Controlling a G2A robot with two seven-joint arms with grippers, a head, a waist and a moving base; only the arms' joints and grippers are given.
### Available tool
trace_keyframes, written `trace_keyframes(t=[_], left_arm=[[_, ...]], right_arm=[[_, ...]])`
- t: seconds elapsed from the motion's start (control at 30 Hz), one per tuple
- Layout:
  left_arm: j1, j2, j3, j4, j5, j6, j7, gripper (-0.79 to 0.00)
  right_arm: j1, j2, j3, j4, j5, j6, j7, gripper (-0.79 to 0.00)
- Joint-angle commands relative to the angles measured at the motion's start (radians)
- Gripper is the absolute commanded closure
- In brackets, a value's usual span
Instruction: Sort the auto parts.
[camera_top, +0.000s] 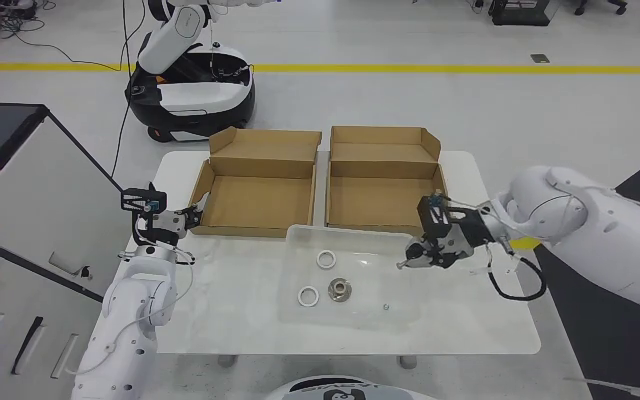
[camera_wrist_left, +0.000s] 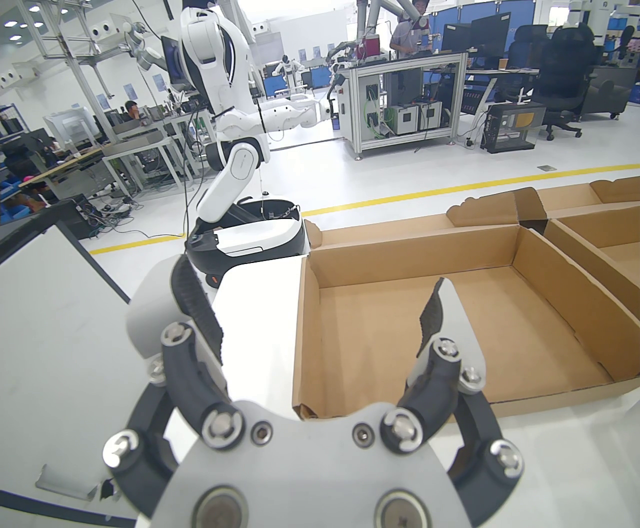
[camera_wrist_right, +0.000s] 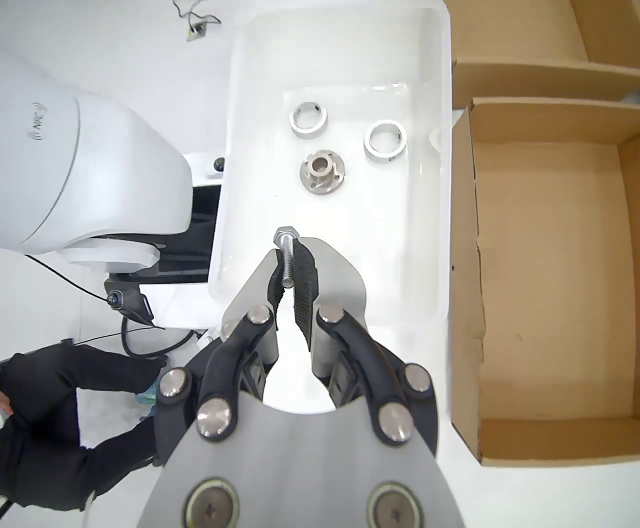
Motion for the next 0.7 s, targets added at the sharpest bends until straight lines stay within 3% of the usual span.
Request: trace_keyframes(t=[0.0, 0.4, 0.67], left_arm=[[0.0, 0.0, 0.0, 0.0, 0.0, 0.0, 0.0, -0.785], [0.0, 0.0, 0.0, 0.0, 0.0, 0.0, 0.0, -0.785], [0.0, 0.0, 0.0, 0.0, 0.0, 0.0, 0.0, -0.785]], right_arm=[[0.015, 0.005, -0.011, -0.012, 0.035, -0.001, 0.017, 0.0], [0.043, 0.0, 0.012, -0.11, 0.179, -0.001, 0.017, 0.0], [0.042, -0.001, 0.014, -0.113, 0.182, -0.001, 0.017, 0.0]])
